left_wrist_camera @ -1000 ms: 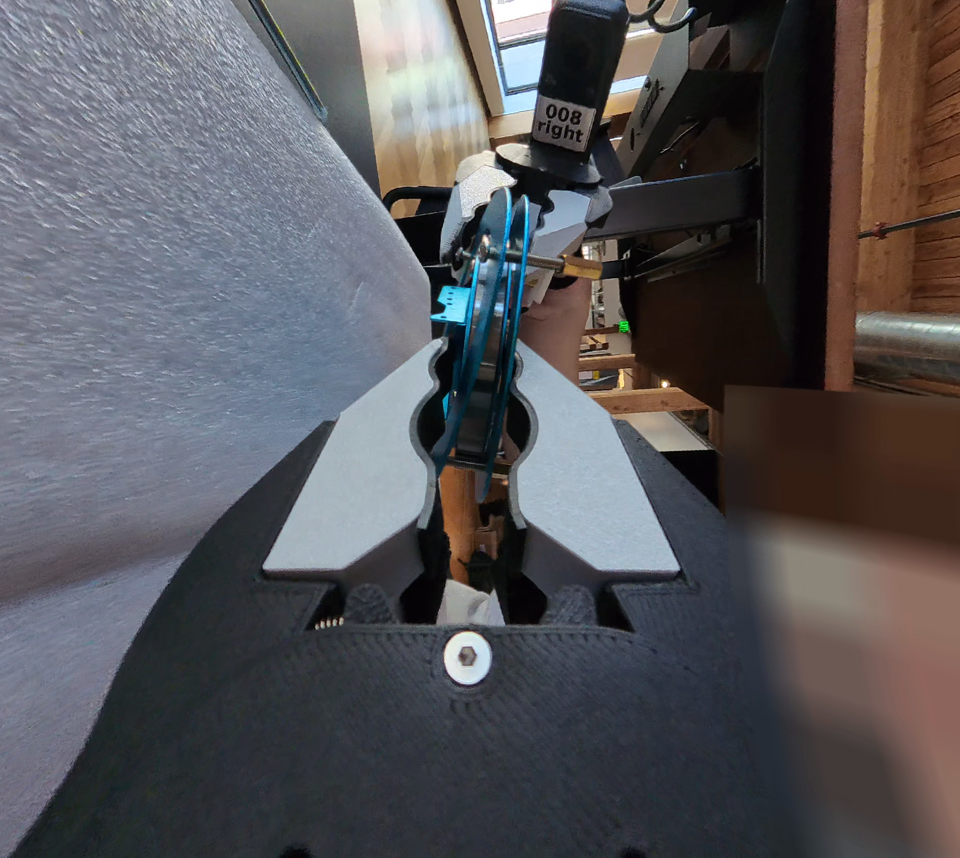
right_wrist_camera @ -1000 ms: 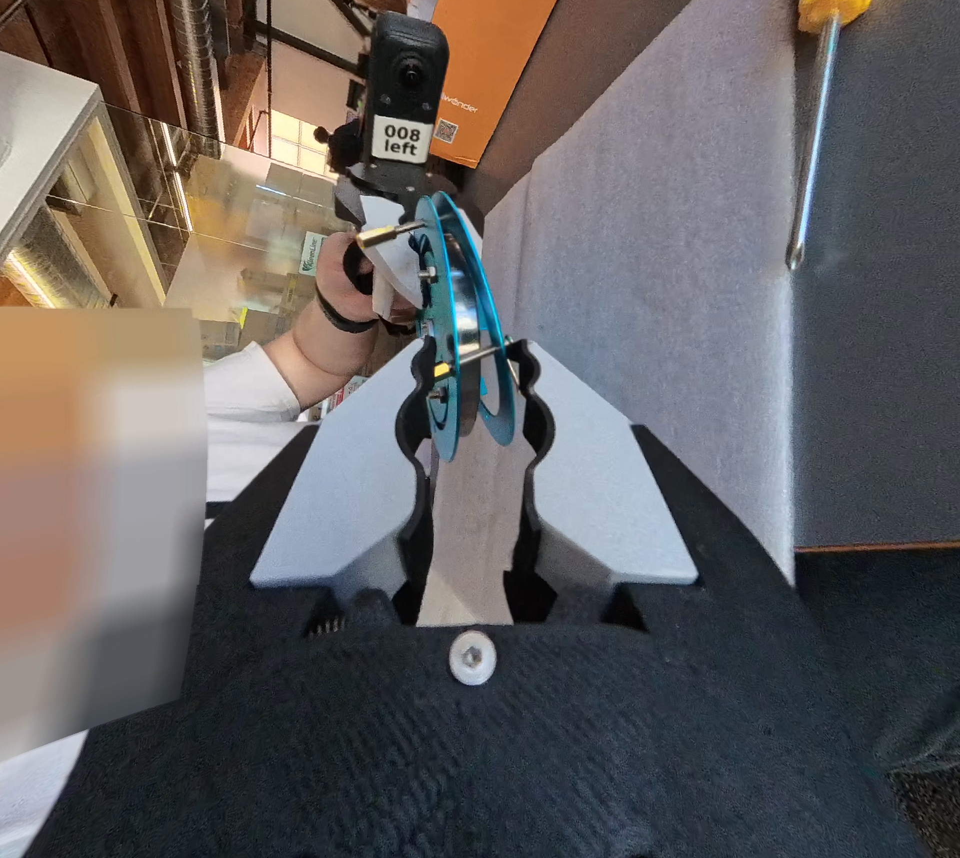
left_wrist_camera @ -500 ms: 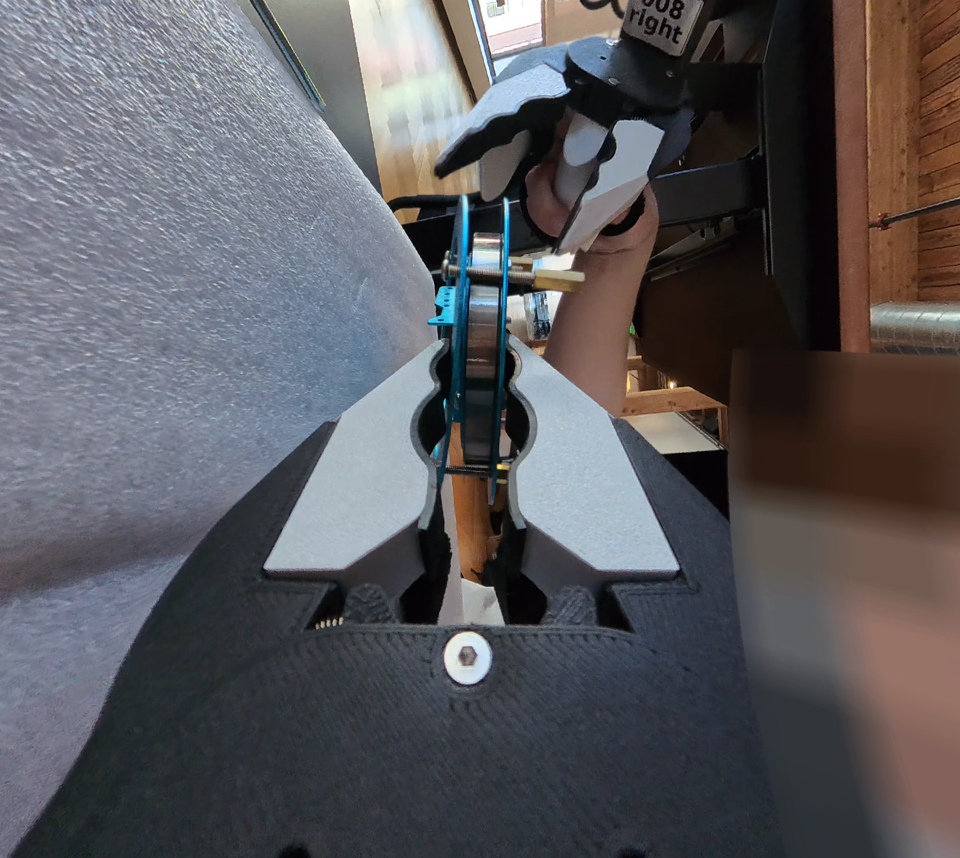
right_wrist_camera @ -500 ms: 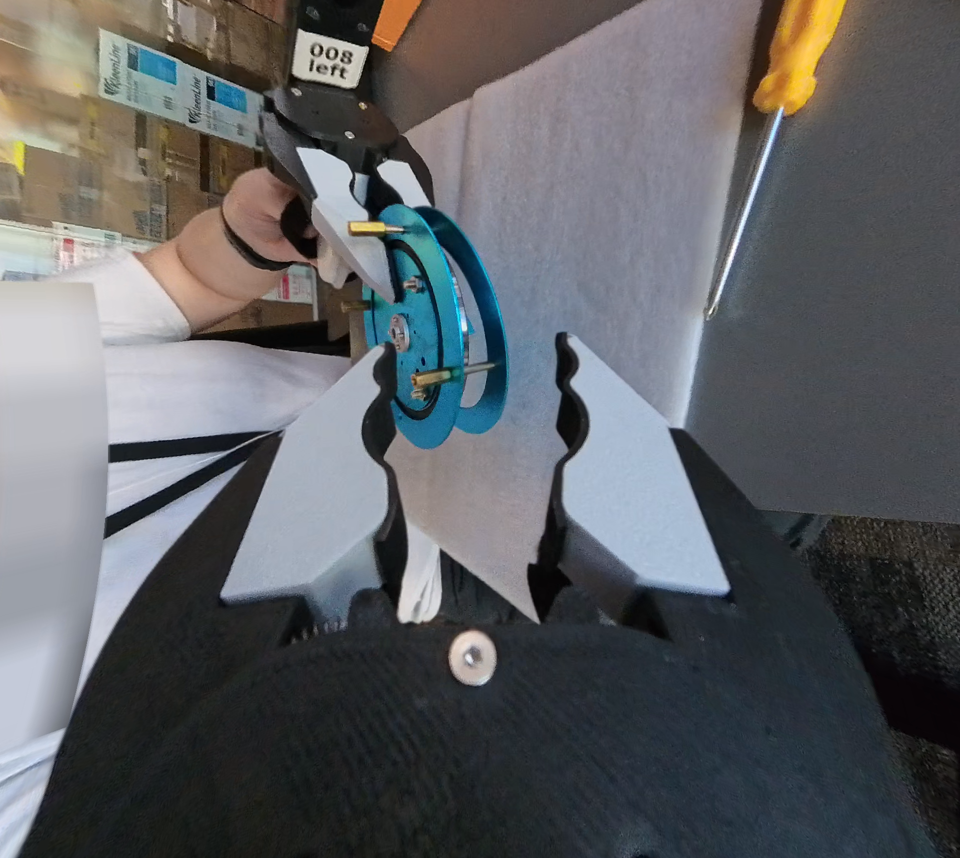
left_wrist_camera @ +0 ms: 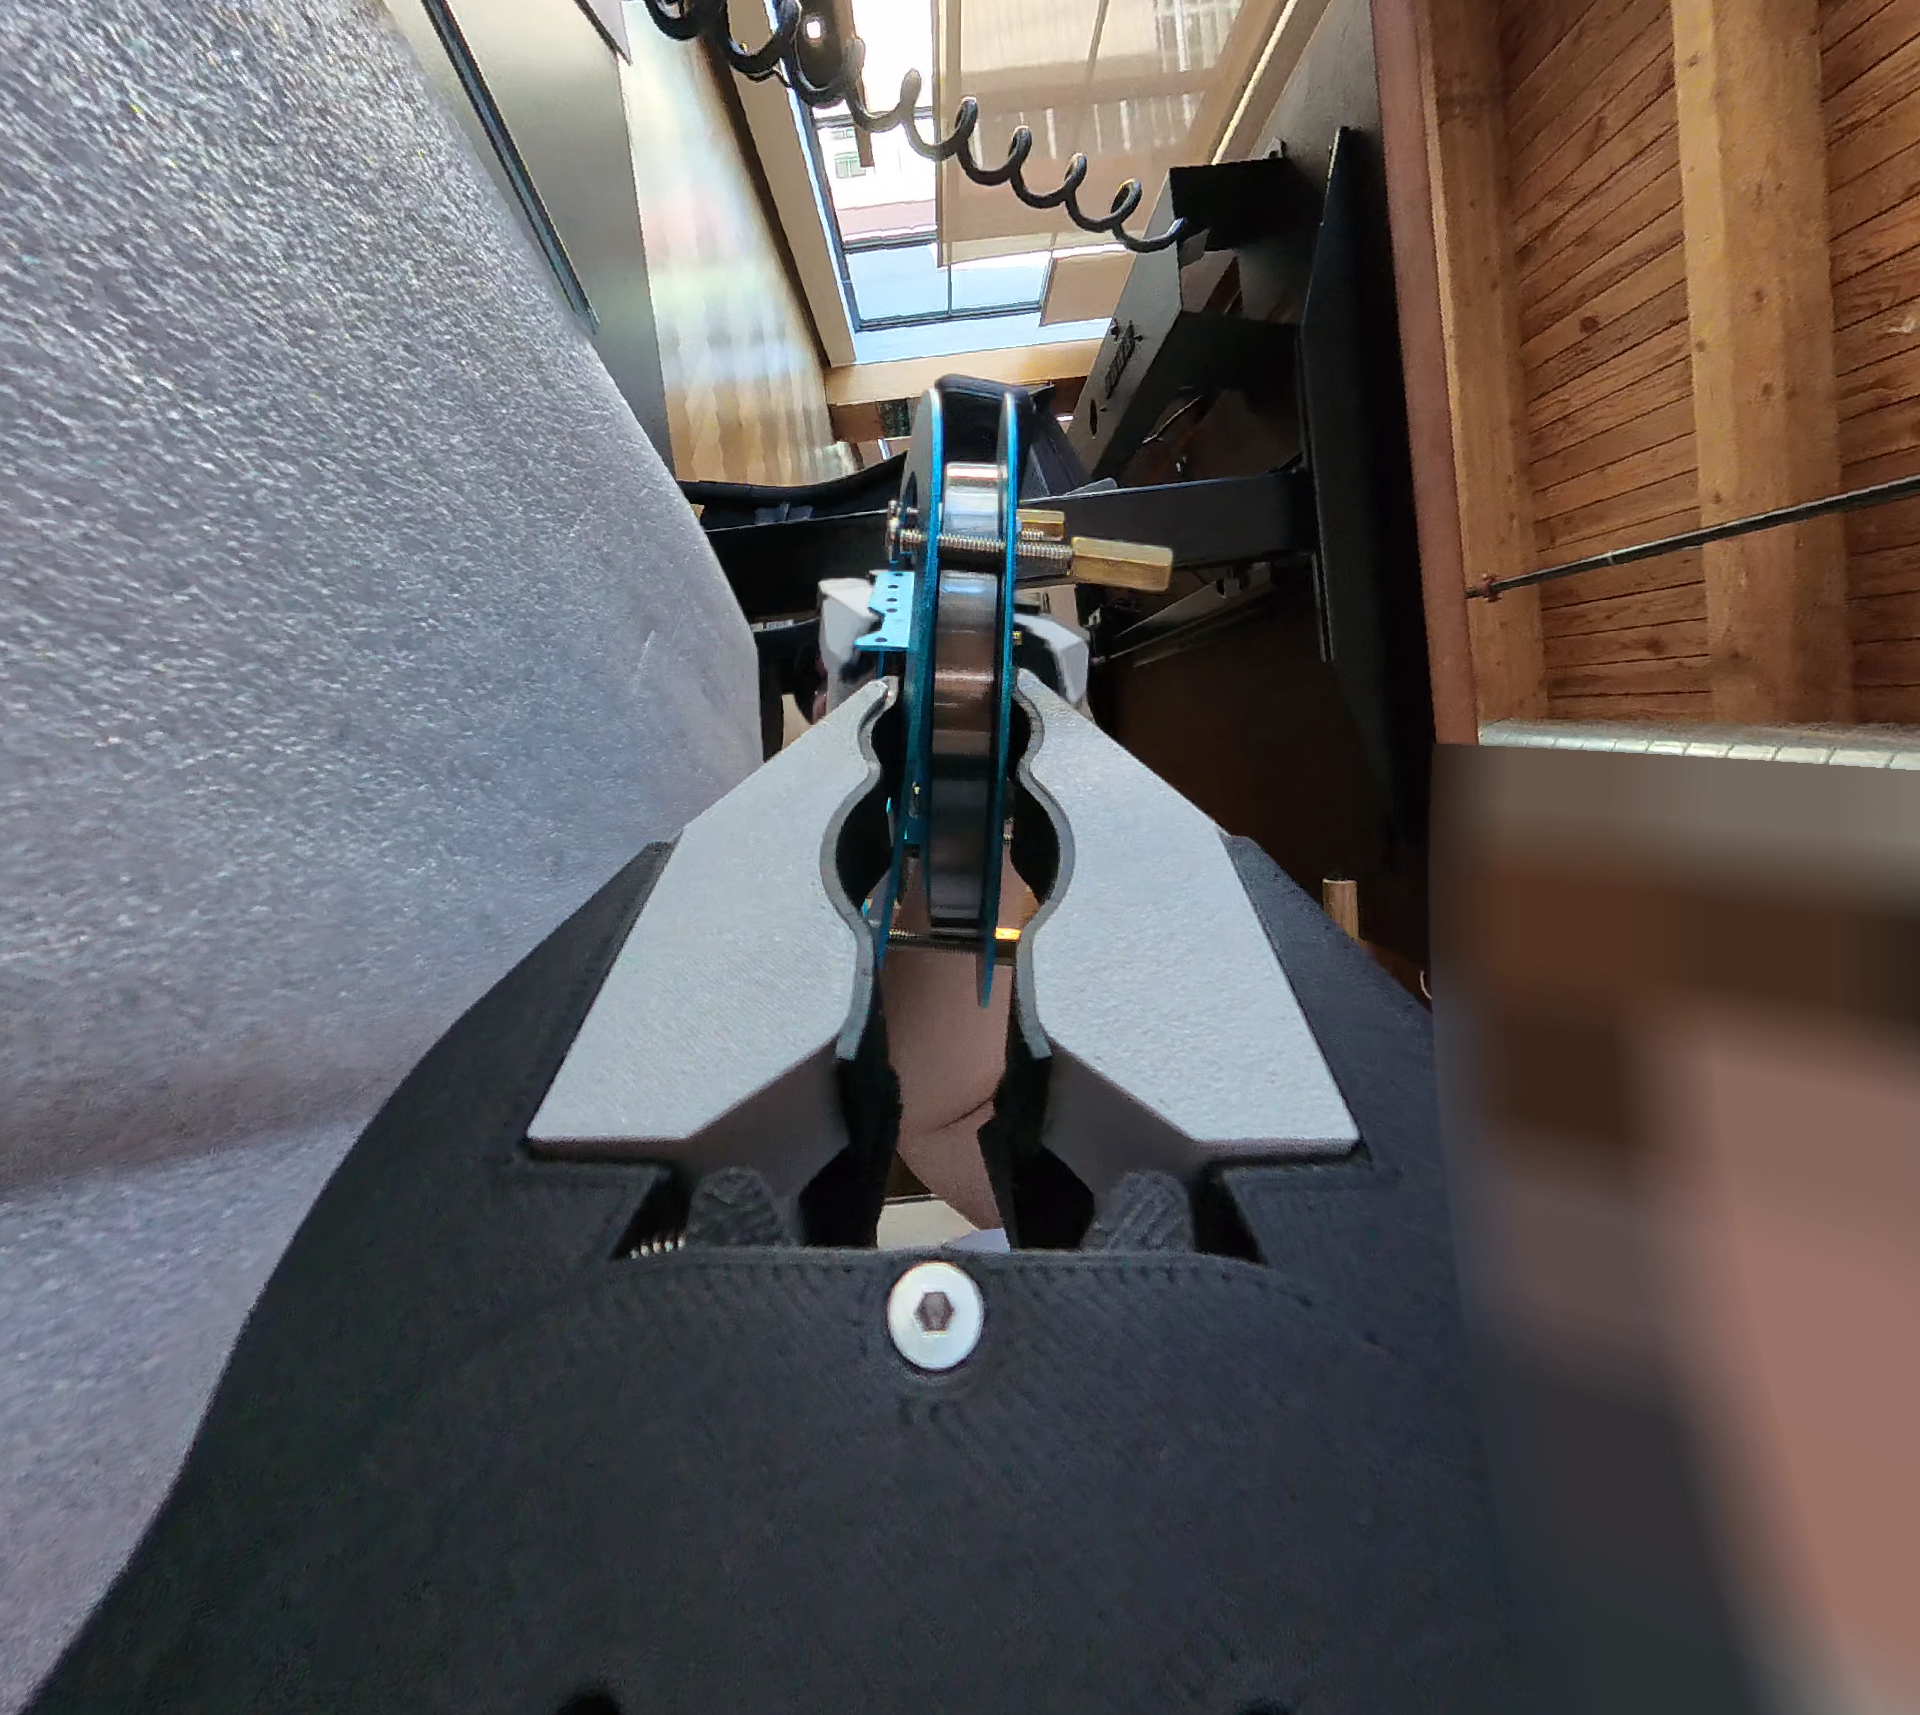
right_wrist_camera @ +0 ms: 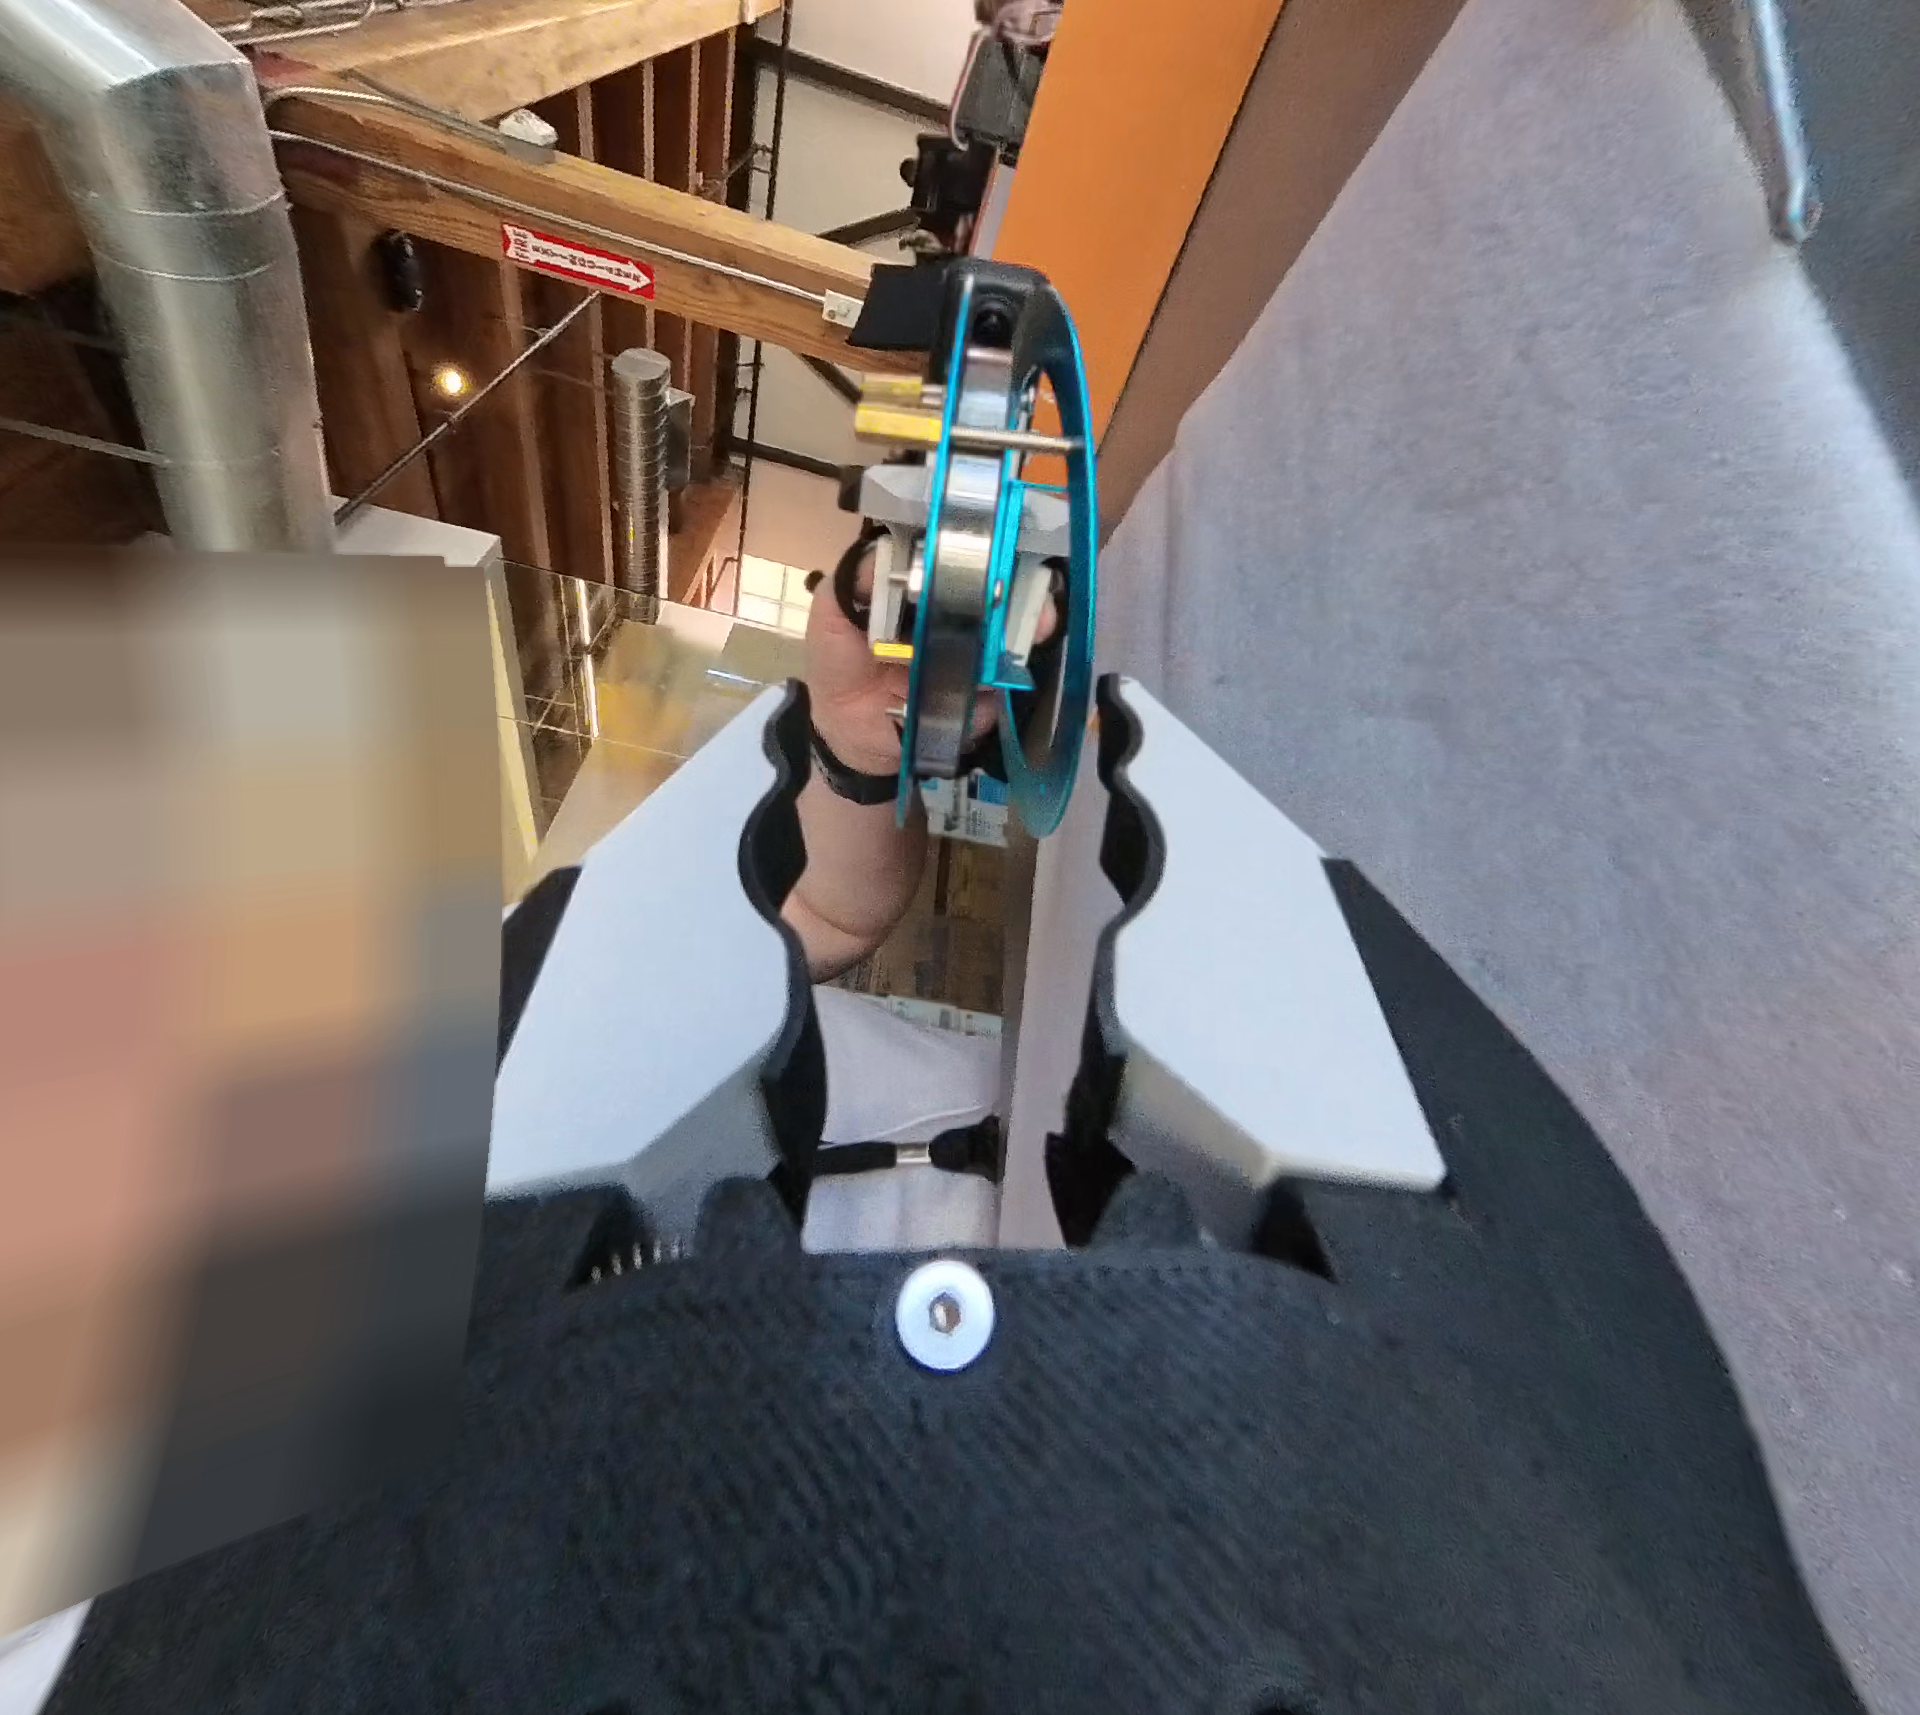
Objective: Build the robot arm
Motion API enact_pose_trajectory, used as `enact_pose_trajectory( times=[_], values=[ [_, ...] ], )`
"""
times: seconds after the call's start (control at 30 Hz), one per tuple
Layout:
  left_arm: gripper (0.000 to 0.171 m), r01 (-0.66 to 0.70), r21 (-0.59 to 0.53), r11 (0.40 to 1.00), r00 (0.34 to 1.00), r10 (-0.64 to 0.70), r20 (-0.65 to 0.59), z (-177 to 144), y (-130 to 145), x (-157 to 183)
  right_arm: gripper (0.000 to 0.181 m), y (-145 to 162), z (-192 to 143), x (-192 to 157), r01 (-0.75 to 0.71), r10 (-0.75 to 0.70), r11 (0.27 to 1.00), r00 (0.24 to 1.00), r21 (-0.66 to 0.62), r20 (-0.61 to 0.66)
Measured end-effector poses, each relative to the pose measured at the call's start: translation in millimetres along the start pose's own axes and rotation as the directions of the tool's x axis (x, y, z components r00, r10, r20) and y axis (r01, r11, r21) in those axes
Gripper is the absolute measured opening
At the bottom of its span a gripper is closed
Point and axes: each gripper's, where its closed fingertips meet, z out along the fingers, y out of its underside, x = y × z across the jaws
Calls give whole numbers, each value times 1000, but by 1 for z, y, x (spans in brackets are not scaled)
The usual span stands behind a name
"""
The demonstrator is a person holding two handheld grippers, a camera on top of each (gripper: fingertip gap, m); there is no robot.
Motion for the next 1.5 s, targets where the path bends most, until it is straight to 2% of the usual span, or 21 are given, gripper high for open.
enact_pose_trajectory(
  times=[0.1, 0.2, 0.23, 0.3, 0.4, 0.47, 0.57, 0.67, 0.83, 0.97, 1.07, 1.13, 1.17, 1.2, 1.23, 1.27, 1.33, 1.37, 1.43, 1.5],
  values=[
    [16, 7, 2, 1000, 1000, -7, 18, 0, 0, -6, 46, 4, 13, 1, -38, 39, 999, 999, -39, 37],
    [16, 20, 4, 1000, 1000, -20, 8, -2, 1, -6, 29, 2, 17, 6, -80, 82, 996, 995, -46, 49],
    [16, 21, 7, 1000, 1000, -21, 4, -2, 0, -6, 17, 1, 17, 5, -93, 96, 995, 993, -46, 63],
    [15, 19, 10, 1000, 1000, -19, 1, -2, -1, -6, 14, 1, 17, 3, -112, 116, 992, 990, -54, 76],
    [17, -1, 0, 1000, 1000, 1, 19, 0, 0, -8, 12, 2, 14, 10, -107, 109, 991, 994, -86, 28],
    [16, -4, -3, 1000, 1000, 4, 20, 2, 1, -8, 14, 2, 12, 12, -112, 114, 989, 993, -94, 16],
    [16, 21, -4, 1000, 1000, -21, -16, 1, 1, -5, 31, 4, 8, 11, -77, 79, 992, 997, -100, 20],
    [16, 29, 1, 1000, 999, -29, -12, -4, 0, -5, 40, 2, 2, 12, 16, -16, 997, 1000, -69, -5],
    [16, 31, 10, 999, 999, -31, 20, -13, -5, -6, 40, 2, -8, 11, 289, -291, 956, 953, -44, -84],
    [16, 59, 7, 998, 998, -59, 7, -18, -6, 0, 36, 13, -10, -2, 382, -384, 923, 922, -34, -55],
    [16, 40, 1, 999, 999, -40, -5, -20, -8, 9, 34, 23, -10, -2, 505, -508, 862, 857, -53, -91],
    [16, 14, -4, 1000, 1000, -14, -16, -19, -8, 16, 36, 20, -10, 1, 478, -474, 878, 872, -1, -121],
    [16, 2, -4, 1000, 1000, -2, -22, -18, -8, 19, 42, 18, -9, -2, 401, -397, 915, 914, 38, -85],
    [16, -7, -5, 1000, 1000, 7, -28, -17, -8, 21, 44, 19, -7, -11, 323, -323, 945, 946, 57, 7],
    [16, -8, -8, 1000, 999, 8, -34, -15, -8, 23, 44, 21, -6, -18, 266, -269, 963, 959, 50, 84],
    [16, -4, -8, 1000, 999, 3, -43, -14, -8, 25, 43, 23, -6, -20, 261, -263, 965, 959, 33, 108],
    [16, 14, -1, 1000, 998, -14, -64, -14, -8, 28, 43, 28, -9, -7, 432, -433, 900, 902, -48, 1],
    [16, 22, 2, 1000, 997, -21, -71, -15, -8, 29, 44, 32, -10, -1, 552, -559, 827, 827, -103, -58],
    [16, 30, 9, 1000, 998, -30, -63, -19, -8, 29, 43, 42, -6, 2, 773, -797, 603, 595, -197, -105],
    [16, 38, 16, 999, 998, -38, -44, -25, -7, 30, 35, 56, 7, 3, 878, -924, 380, 376, -290, -73]
  ],
)
